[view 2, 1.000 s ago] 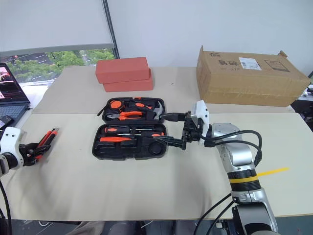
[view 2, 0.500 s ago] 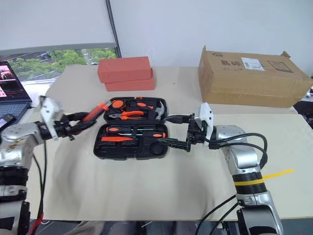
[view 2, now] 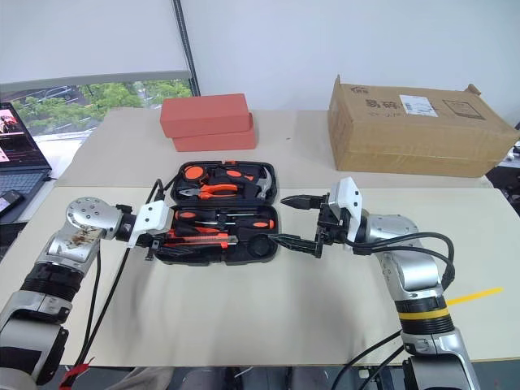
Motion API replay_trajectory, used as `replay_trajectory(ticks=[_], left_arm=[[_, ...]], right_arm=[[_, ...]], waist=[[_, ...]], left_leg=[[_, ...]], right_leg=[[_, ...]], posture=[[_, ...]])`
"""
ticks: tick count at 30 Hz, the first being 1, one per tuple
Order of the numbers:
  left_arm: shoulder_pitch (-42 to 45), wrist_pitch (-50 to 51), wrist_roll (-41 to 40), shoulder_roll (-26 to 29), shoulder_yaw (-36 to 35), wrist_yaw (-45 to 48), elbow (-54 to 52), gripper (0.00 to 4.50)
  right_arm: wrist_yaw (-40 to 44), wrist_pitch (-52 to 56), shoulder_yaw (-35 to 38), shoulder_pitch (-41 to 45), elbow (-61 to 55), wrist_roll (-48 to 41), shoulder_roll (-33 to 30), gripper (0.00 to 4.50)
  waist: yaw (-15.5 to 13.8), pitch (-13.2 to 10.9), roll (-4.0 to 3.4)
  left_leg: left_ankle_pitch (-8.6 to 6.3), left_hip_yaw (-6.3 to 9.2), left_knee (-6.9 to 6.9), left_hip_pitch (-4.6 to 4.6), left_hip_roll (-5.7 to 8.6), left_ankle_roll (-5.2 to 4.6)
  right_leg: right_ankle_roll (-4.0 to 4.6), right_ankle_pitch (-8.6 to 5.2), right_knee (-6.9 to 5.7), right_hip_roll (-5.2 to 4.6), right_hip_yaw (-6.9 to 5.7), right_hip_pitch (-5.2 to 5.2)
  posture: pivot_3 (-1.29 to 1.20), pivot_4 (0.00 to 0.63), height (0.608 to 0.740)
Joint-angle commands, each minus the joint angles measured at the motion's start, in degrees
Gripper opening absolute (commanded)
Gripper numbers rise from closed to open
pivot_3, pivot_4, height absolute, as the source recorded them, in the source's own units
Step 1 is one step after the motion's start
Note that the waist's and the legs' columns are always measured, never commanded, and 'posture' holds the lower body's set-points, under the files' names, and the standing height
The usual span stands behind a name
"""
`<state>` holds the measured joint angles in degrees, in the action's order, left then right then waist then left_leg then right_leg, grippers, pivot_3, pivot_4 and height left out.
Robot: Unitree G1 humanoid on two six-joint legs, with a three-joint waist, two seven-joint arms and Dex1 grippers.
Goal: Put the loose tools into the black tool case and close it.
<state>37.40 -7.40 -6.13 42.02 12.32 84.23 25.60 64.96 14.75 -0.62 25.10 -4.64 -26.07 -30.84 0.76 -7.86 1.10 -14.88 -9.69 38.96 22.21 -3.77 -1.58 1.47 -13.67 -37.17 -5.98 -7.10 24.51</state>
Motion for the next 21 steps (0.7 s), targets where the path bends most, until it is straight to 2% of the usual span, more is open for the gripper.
replay_trajectory(ticks=[1, 6, 8, 9, 13, 15, 17, 21], left_arm=[[2.52, -1.50, 1.64, -0.92, 0.79, -0.22, 0.19, 1.65], [3.26, -1.21, 2.44, -1.29, 1.03, 0.21, 1.57, 1.65], [3.74, -2.89, 3.83, -1.02, 1.15, -1.04, 2.92, 2.66], [3.73, -2.74, 3.57, -1.08, 0.93, -1.01, 3.02, 2.80], [3.64, -3.19, 2.49, -1.86, -1.09, -3.29, 2.72, 4.38], [4.00, -3.28, 1.31, -1.95, -2.57, -4.07, 2.14, 4.48], [4.73, 1.93, -4.36, -2.57, -6.02, -3.65, -0.75, 4.48], [5.09, 8.43, -10.77, -3.83, -9.69, -3.81, -4.45, 4.48]], right_arm=[[-0.60, 0.05, 1.69, 0.16, -2.58, -1.58, -0.68, 4.50], [-0.84, 0.15, 1.52, 0.50, -2.61, -1.52, -0.80, 4.50], [-0.81, 0.11, 1.46, 0.46, -2.62, -1.52, -0.87, 4.50], [-0.84, 0.11, 1.42, 0.39, -2.69, -1.54, -0.88, 4.50], [-0.80, 0.06, 1.34, 0.28, -2.60, -1.55, -0.89, 4.50], [-0.63, -0.06, 1.26, 0.32, -2.39, -1.50, -0.90, 4.50], [-0.42, -0.30, 1.16, 0.45, -1.99, -1.37, -0.88, 4.50], [-0.12, -0.88, 0.82, 0.71, -1.15, -1.02, -0.43, 4.50]], waist=[[-0.07, 0.00, 0.00], [0.05, 0.00, 0.00], [0.05, 0.00, 0.00], [0.04, 0.00, 0.00], [0.05, 0.00, 0.00], [0.00, 0.00, 0.00], [-0.02, 0.00, 0.01], [-0.01, 0.00, 0.01]], left_leg=[[-0.01, 0.00, 0.00, -0.01, 0.01, -0.01], [-0.01, 0.00, 0.00, 0.00, 0.01, -0.02], [0.00, 0.00, 0.00, -0.01, 0.00, -0.01], [0.00, 0.01, 0.00, -0.01, 0.00, -0.01], [-0.01, 0.01, 0.01, -0.02, 0.00, -0.03], [-0.01, 0.01, 0.00, -0.01, 0.00, -0.03], [-0.01, 0.01, 0.01, 0.00, 0.00, -0.03], [-0.01, 0.03, 0.04, 0.02, -0.01, -0.03]], right_leg=[[0.00, 0.00, 0.00, 0.00, 0.00, -0.01], [0.00, 0.00, 0.00, 0.00, 0.00, -0.01], [0.00, 0.00, 0.00, 0.01, 0.01, -0.01], [0.00, 0.00, 0.00, 0.01, 0.00, -0.01], [0.00, 0.00, 0.00, 0.00, 0.01, -0.02], [0.00, 0.00, 0.01, 0.00, 0.01, -0.02], [0.00, 0.00, 0.02, 0.00, -0.01, -0.02], [-0.01, 0.00, 0.01, -0.01, -0.01, -0.02]], posture=[[0.00, 0.150, 0.711], [0.00, 0.150, 0.711], [0.00, 0.150, 0.711], [0.00, 0.150, 0.711], [0.00, 0.150, 0.711], [0.00, 0.150, 0.711], [0.00, 0.150, 0.711], [0.00, 0.150, 0.711]])
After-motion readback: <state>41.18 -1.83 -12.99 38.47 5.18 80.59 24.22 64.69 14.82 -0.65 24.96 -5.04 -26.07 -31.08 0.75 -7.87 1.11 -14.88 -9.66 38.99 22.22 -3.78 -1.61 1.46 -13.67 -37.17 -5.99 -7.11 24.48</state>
